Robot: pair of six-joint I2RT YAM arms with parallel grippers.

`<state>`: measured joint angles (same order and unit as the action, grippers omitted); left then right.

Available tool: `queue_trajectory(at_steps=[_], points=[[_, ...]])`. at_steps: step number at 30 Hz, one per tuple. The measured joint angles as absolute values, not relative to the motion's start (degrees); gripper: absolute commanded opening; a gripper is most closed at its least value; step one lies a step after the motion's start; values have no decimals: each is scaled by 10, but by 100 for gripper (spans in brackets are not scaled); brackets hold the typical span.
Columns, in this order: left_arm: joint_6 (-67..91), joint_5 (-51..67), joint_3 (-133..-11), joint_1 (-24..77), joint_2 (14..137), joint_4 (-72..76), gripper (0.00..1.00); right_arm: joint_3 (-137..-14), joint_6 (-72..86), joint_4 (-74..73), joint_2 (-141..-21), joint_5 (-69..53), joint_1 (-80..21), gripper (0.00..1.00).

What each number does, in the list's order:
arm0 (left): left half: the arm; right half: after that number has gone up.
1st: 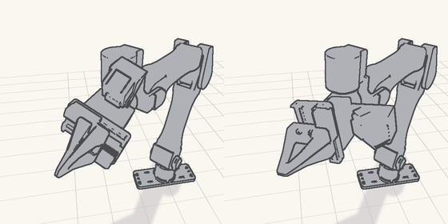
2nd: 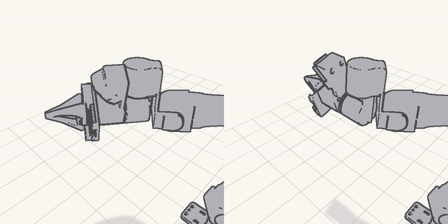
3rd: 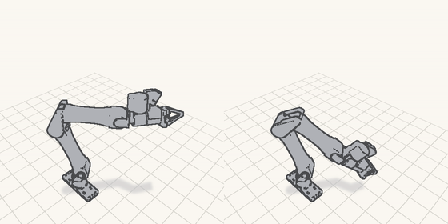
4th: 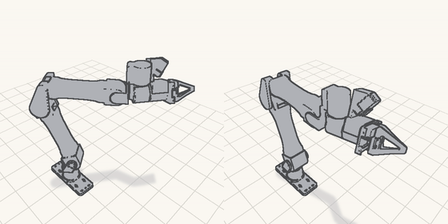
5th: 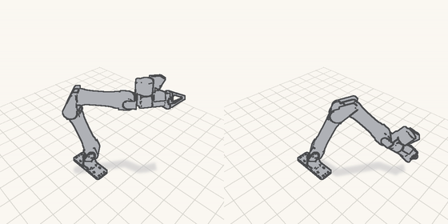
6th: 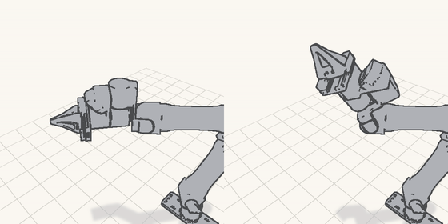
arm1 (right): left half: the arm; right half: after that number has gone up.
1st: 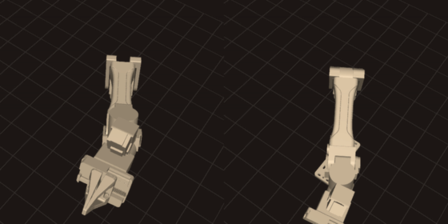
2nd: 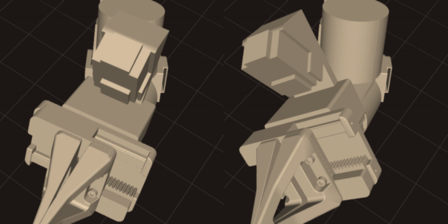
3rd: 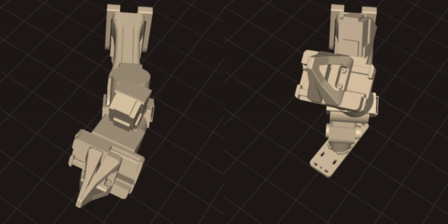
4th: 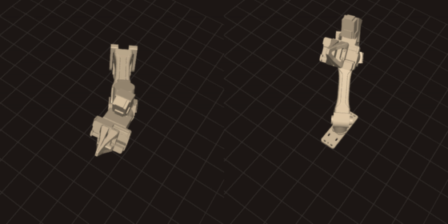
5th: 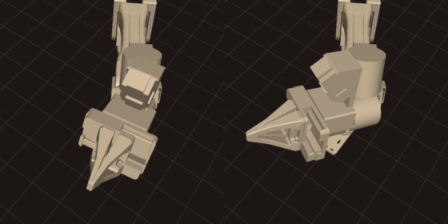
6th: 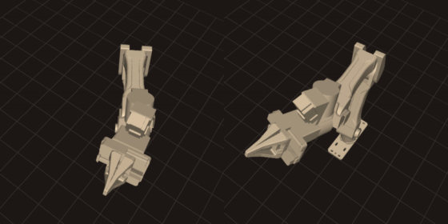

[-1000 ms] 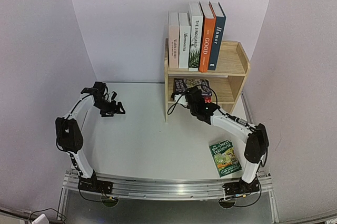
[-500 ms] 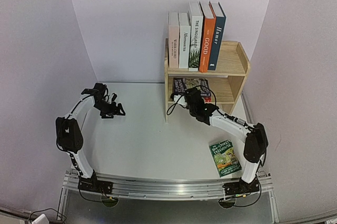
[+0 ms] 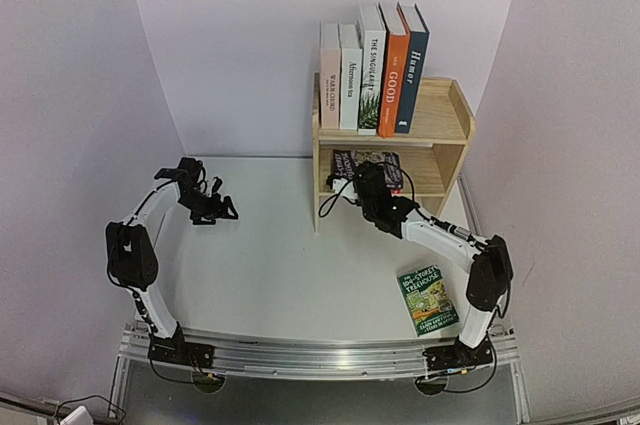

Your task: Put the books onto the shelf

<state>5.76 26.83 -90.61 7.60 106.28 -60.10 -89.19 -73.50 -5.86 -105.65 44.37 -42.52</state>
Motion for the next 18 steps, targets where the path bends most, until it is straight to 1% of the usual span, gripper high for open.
queue_trajectory(at_steps=[3, 5, 11, 15, 18], points=[[57, 268, -906, 76, 1063, -601, 93, -892, -736, -66, -1052, 442, -425, 63], [57, 268, -906, 76, 1064, -601, 93, -892, -739, -71, -1051, 438, -425, 63], [55, 268, -906, 76, 1074, -601, 93, -892, -739, -83, -1043, 417, -425, 74], [50, 268, -906, 76, 1078, -601, 93, -897, -724, -102, -1035, 396, -425, 77], [47, 268, -906, 76, 1081, -602, 93, -921, -698, -144, -1035, 371, -425, 79]])
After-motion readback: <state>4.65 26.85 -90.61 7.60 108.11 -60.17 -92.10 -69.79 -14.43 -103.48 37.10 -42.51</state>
